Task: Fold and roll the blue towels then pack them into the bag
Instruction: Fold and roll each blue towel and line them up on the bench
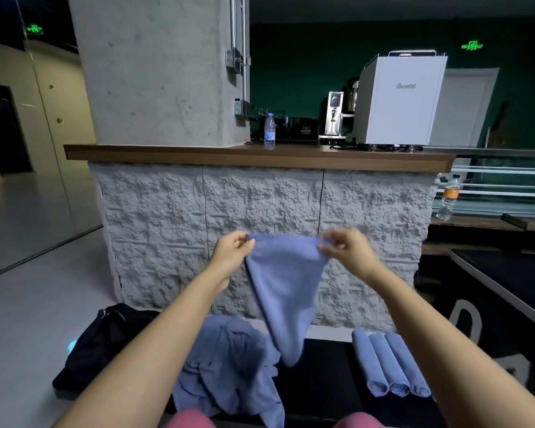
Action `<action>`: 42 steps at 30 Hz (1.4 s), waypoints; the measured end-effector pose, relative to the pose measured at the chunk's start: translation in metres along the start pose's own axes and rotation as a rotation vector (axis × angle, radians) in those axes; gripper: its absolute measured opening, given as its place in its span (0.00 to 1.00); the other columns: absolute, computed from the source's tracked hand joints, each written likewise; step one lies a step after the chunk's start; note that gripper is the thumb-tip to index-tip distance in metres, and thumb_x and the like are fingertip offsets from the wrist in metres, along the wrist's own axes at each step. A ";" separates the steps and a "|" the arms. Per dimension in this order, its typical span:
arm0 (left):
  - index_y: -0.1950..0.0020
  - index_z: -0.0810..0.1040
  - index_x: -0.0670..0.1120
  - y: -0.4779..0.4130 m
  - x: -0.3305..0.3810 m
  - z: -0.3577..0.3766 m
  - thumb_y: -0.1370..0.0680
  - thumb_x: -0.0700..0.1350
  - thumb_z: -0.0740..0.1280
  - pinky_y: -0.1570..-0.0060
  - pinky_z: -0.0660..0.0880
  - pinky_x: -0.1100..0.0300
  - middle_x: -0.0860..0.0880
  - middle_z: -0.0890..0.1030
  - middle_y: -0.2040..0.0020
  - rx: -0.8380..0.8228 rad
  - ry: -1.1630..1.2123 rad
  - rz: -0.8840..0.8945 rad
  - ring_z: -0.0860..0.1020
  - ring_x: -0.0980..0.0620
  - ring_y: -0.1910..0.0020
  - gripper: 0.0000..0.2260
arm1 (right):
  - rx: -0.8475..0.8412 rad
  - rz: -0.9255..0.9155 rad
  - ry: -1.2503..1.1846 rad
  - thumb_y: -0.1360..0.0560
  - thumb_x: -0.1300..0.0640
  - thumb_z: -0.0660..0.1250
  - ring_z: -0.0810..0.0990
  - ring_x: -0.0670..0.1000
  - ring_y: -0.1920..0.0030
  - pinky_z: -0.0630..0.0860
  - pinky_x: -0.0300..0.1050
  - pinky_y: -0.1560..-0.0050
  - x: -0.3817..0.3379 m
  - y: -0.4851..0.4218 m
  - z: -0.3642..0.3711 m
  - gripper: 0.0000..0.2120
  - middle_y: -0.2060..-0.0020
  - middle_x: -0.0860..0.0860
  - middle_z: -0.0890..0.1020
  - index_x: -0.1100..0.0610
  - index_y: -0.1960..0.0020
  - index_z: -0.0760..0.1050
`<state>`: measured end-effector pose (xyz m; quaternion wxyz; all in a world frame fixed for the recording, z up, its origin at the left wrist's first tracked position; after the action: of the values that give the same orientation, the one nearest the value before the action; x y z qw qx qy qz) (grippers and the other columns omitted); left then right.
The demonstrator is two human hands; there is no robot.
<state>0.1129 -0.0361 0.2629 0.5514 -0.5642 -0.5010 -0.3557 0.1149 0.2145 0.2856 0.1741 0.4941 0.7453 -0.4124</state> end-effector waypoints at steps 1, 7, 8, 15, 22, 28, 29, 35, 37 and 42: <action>0.53 0.77 0.41 0.000 -0.010 0.006 0.22 0.36 0.64 0.59 0.70 0.65 0.46 0.78 0.57 -0.016 -0.045 -0.025 0.74 0.51 0.56 0.03 | -0.050 0.048 0.055 0.29 0.62 0.73 0.78 0.49 0.63 0.80 0.47 0.55 0.010 0.002 0.005 0.04 0.63 0.53 0.83 0.60 0.54 0.80; 0.52 0.77 0.38 -0.012 -0.045 0.027 0.22 0.37 0.64 0.63 0.70 0.66 0.44 0.78 0.59 -0.089 -0.024 -0.068 0.74 0.52 0.60 0.04 | -0.022 0.177 -0.204 0.31 0.65 0.74 0.75 0.45 0.67 0.72 0.34 0.65 0.047 0.005 0.001 0.03 0.68 0.53 0.79 0.61 0.60 0.80; 0.51 0.78 0.38 -0.018 -0.047 0.030 0.22 0.38 0.64 0.63 0.70 0.66 0.44 0.79 0.58 -0.099 -0.002 -0.066 0.74 0.52 0.60 0.04 | -0.031 0.195 -0.242 0.31 0.65 0.74 0.76 0.45 0.65 0.73 0.34 0.64 0.053 0.003 0.001 0.03 0.67 0.54 0.79 0.62 0.58 0.80; 0.54 0.79 0.42 -0.065 -0.101 0.062 0.24 0.38 0.68 0.62 0.72 0.68 0.49 0.80 0.62 -0.197 -0.103 -0.137 0.76 0.54 0.61 0.01 | -0.059 0.396 -0.272 0.29 0.69 0.71 0.73 0.42 0.79 0.69 0.32 0.77 0.125 -0.022 0.023 0.07 0.77 0.48 0.76 0.59 0.60 0.77; 0.54 0.77 0.42 -0.118 -0.150 0.103 0.26 0.34 0.68 0.63 0.70 0.70 0.49 0.76 0.64 -0.147 -0.132 -0.108 0.73 0.55 0.64 0.04 | 0.115 0.426 -0.163 0.30 0.68 0.72 0.77 0.52 0.68 0.79 0.50 0.60 0.192 -0.057 0.050 0.10 0.71 0.52 0.79 0.55 0.65 0.76; 0.57 0.77 0.45 -0.120 -0.212 0.129 0.28 0.31 0.70 0.64 0.69 0.75 0.53 0.77 0.65 -0.226 -0.245 -0.036 0.74 0.68 0.70 0.09 | 0.137 0.416 0.037 0.30 0.63 0.73 0.79 0.49 0.67 0.74 0.45 0.62 0.233 -0.034 0.070 0.08 0.68 0.49 0.80 0.53 0.63 0.76; 0.58 0.77 0.47 -0.112 -0.231 0.132 0.29 0.33 0.71 0.63 0.69 0.75 0.54 0.78 0.65 -0.254 -0.301 -0.044 0.75 0.68 0.68 0.09 | 0.098 0.428 0.109 0.30 0.61 0.73 0.79 0.48 0.67 0.73 0.43 0.63 0.243 -0.022 0.079 0.08 0.69 0.47 0.80 0.50 0.63 0.76; 0.65 0.75 0.53 -0.041 -0.347 0.146 0.29 0.34 0.69 0.65 0.68 0.65 0.67 0.76 0.71 -0.537 -0.574 -0.203 0.74 0.66 0.69 0.13 | -0.423 0.611 0.421 0.30 0.54 0.69 0.73 0.47 0.60 0.66 0.43 0.62 0.312 0.053 0.149 0.07 0.65 0.42 0.75 0.47 0.64 0.73; 0.67 0.70 0.59 -0.028 -0.371 0.151 0.28 0.37 0.69 0.63 0.70 0.63 0.63 0.76 0.70 -0.626 -0.641 -0.248 0.73 0.64 0.69 0.18 | -0.587 0.586 0.533 0.30 0.53 0.68 0.78 0.49 0.52 0.69 0.43 0.61 0.326 0.068 0.166 0.03 0.57 0.45 0.81 0.47 0.57 0.79; 0.66 0.72 0.54 -0.029 -0.392 0.161 0.27 0.40 0.69 0.55 0.74 0.60 0.59 0.74 0.65 -0.745 -0.759 -0.352 0.76 0.55 0.60 0.12 | -0.733 0.674 0.500 0.31 0.54 0.71 0.79 0.49 0.49 0.71 0.40 0.58 0.356 0.074 0.179 0.05 0.53 0.46 0.82 0.46 0.56 0.81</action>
<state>-0.0358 0.0506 -0.1258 0.0280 -0.7171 -0.5917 -0.3672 -0.0072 0.2979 -0.0921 0.2747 0.6951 0.6593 0.0819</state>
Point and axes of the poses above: each hand's wrist, its own y-axis away from the middle knuckle, its own z-axis out of the palm, x = y × z, the point moved 2 cm from there along -y, towards the middle knuckle
